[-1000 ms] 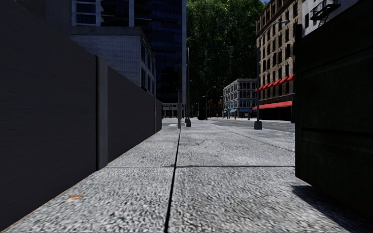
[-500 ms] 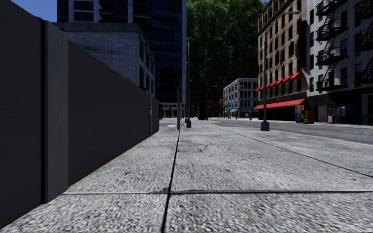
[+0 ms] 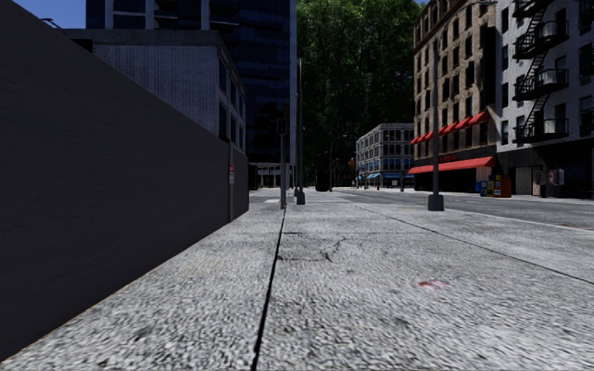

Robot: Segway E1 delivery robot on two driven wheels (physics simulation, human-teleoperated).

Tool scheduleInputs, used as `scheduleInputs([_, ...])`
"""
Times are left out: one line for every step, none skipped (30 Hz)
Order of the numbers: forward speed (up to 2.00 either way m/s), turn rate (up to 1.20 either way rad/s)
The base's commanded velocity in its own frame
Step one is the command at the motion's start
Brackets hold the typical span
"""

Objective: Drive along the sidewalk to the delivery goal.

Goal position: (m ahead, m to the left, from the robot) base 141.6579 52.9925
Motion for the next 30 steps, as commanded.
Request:
scheduleInputs([2.00,0.00])
scheduleInputs([2.00,0.00])
scheduleInputs([2.00,0.00])
scheduleInputs([2.00,0.00])
scheduleInputs([2.00,0.00])
scheduleInputs([2.00,0.00])
scheduleInputs([2.00,0.00])
scheduleInputs([2.00,0.00])
scheduleInputs([2.00,0.00])
scheduleInputs([2.00,0.00])
scheduleInputs([2.00,0.00])
scheduleInputs([2.00,0.00])
scheduleInputs([2.00,0.00])
scheduleInputs([2.00,0.00])
scheduleInputs([2.00,0.00])
scheduleInputs([2.00,0.00])
scheduleInputs([2.00,0.00])
scheduleInputs([2.00,0.00])
scheduleInputs([2.00,0.00])
scheduleInputs([2.00,0.00])
scheduleInputs([2.00,0.00])
scheduleInputs([2.00,0.00])
scheduleInputs([2.00,0.00])
scheduleInputs([2.00,0.00])
scheduleInputs([2.00,0.00])
scheduleInputs([2.00,0.00])
scheduleInputs([2.00,0.00])
scheduleInputs([2.00,0.00])
scheduleInputs([2.00,0.00])
scheduleInputs([2.00,0.00])
